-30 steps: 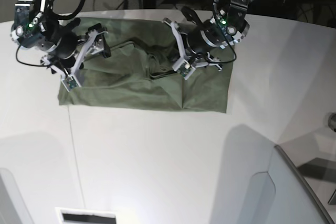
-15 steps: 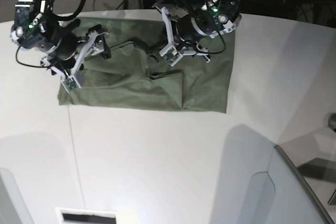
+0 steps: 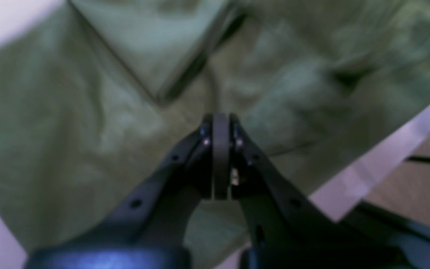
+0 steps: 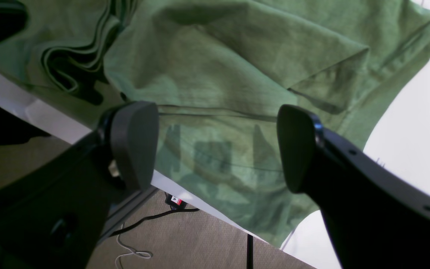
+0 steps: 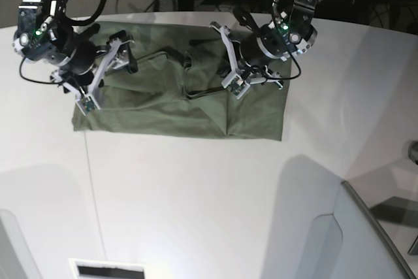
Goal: Layout the t-shirt on the table in an organized manner, then fold the t-shirt properly
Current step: 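Press and smooth the folded layer with the left gripper near the right gripper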
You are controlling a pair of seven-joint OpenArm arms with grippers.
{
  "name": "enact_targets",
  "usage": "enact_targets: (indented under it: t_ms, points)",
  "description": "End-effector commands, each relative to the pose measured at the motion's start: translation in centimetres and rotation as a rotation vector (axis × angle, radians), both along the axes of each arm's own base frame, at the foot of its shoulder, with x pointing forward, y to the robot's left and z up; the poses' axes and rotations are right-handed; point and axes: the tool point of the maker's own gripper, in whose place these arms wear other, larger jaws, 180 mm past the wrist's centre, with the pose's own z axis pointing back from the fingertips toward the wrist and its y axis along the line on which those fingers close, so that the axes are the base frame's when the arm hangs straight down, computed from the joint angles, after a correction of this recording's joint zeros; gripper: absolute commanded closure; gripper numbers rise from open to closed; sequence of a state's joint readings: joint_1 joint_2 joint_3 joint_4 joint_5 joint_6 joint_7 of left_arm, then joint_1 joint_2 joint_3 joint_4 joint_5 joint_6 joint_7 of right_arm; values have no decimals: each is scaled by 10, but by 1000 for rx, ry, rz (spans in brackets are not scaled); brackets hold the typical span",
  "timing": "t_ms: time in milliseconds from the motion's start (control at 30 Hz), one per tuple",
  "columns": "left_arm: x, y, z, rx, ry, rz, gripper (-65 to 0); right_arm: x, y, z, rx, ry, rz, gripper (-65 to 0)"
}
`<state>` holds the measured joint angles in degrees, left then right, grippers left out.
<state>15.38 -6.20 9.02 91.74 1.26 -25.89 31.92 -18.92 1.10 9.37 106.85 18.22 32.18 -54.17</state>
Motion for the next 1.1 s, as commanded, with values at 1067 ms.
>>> enact_targets:
  t_ms: [1067]
  points:
    - [100,-47,16,-95,-70,19,0,6,2,8,15,-35,2,-468]
